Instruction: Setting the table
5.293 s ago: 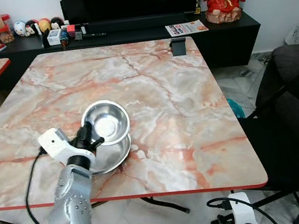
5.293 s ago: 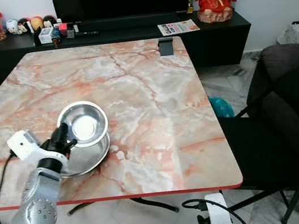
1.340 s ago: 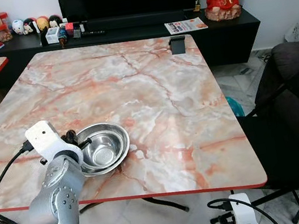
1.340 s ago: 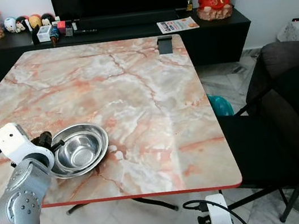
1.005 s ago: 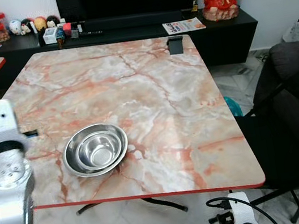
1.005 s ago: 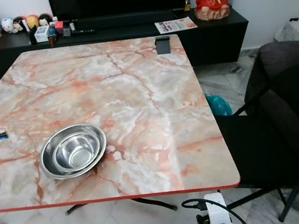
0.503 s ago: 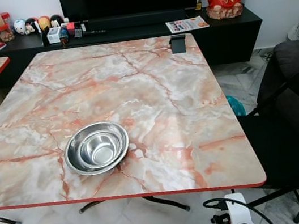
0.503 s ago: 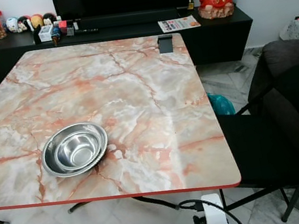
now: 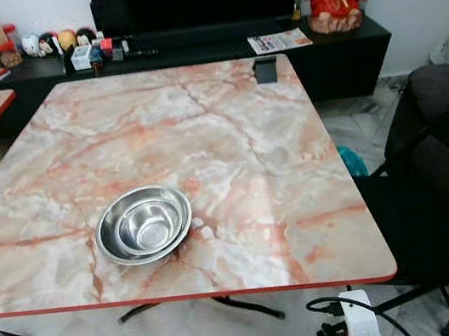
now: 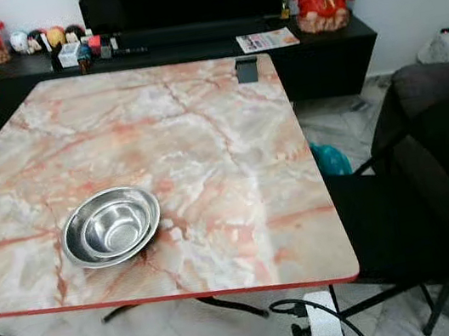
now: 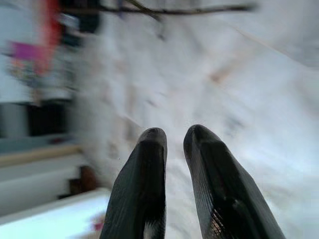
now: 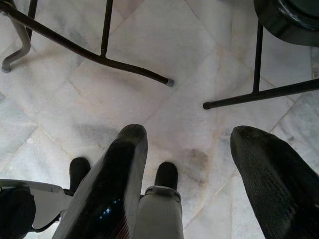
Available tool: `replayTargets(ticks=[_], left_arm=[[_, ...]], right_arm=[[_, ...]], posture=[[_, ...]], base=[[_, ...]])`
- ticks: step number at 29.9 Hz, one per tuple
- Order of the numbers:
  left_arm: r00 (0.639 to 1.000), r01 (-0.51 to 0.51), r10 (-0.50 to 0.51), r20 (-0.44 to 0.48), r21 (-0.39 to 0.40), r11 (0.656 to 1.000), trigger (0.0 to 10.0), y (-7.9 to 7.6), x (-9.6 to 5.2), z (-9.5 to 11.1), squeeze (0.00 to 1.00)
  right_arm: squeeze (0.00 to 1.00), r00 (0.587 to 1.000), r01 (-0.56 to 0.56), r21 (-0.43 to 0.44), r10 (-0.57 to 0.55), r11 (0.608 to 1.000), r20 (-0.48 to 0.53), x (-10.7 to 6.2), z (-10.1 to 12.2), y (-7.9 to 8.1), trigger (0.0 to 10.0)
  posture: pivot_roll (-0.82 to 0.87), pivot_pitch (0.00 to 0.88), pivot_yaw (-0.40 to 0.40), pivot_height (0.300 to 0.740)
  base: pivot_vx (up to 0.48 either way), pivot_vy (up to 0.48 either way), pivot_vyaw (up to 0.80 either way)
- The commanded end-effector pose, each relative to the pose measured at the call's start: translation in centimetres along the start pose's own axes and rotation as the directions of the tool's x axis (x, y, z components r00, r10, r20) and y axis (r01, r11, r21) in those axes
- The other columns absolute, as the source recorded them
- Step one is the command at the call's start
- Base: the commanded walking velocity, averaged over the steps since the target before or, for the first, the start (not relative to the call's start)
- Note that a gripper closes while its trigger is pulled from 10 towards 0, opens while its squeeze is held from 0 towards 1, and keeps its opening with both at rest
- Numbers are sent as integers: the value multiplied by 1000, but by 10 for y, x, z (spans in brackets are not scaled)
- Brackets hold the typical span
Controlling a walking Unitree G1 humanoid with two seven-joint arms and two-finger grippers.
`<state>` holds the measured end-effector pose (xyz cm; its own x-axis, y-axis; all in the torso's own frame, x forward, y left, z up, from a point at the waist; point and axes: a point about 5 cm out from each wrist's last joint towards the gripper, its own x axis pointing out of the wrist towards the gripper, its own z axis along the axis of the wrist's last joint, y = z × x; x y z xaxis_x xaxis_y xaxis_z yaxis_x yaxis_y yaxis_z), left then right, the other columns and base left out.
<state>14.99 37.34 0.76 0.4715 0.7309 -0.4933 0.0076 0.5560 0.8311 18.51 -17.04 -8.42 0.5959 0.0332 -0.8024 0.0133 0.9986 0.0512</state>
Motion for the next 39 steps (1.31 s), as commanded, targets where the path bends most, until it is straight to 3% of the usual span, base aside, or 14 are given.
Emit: replayTargets(ticks=[1, 3, 4, 7, 8, 10, 18, 23, 27, 31, 39], left_arm=[[996, 90, -90, -4, -56, 994, 10000, -15, 0, 0, 0], [982, 187, -189, 7, -181, 966, 10000, -32, -2, 3, 0], [956, 291, -287, 61, -302, 908, 10000, -51, -5, 11, 0], [909, 416, -387, 157, -423, 805, 10000, -78, -13, 27, 0], [909, 416, -387, 157, -423, 805, 10000, -78, -13, 27, 0], [849, 523, -484, 209, -453, 722, 10000, -108, -26, 39, 0], [769, 626, -565, 300, -533, 569, 10000, -143, -47, 55, 0], [746, 651, -593, 302, -517, 556, 10000, -155, -55, 56, 0], [700, 710, -650, 296, -395, 584, 10000, -176, -73, 60, 0], [650, 760, -685, 329, -271, 591, 10000, -184, -82, 68, 0], [668, 744, -672, 319, -304, 595, 10000, -183, -80, 69, 0]], right_arm=[[0, 1000, 11, 11, -11, 1000, -6, -1, -2, -3, 10000], [0, 1000, 12, 9, -12, 1000, -7, -1, -2, -4, 10000], [0, 1000, 12, 7, -12, 1000, -8, -1, -2, -4, 10000], [0, 1000, 14, 1, -14, 1000, -9, -1, -1, -6, 10000], [0, 1000, 14, 1, -14, 1000, -9, -1, -1, -6, 10000], [0, 1000, 16, -3, -16, 1000, -8, -1, 0, -7, 10000], [0, 1000, 26, 0, -26, 1000, -6, -1, 1, -11, 10000], [0, 1000, 26, -4, -26, 1000, -6, -2, 0, -12, 10000], [0, 999, 46, 4, -46, 999, -7, -4, -6, -19, 10000], [0, 998, 55, 12, -55, 998, -12, -5, -9, -22, 10000], [0, 999, 50, 26, -50, 998, -2, -4, -7, -18, 10000]], posture=[[36, 0, -2, 740], [34, 0, -3, 740], [32, 0, -5, 740], [28, 0, -9, 740], [28, 0, -9, 740], [13, 0, -6, 740], [-7, 0, -7, 740], [-14, 0, -6, 740], [-63, 0, 12, 740], [-70, 0, 18, 740], [-80, 0, 27, 740]], base=[[0, 0, 0], [0, 0, 0], [0, 0, 0], [0, 0, 0], [0, 0, 0], [0, 0, 0], [0, 0, 0], [0, 0, 0], [0, 0, 0], [0, 0, 0], [0, 300, 0]])
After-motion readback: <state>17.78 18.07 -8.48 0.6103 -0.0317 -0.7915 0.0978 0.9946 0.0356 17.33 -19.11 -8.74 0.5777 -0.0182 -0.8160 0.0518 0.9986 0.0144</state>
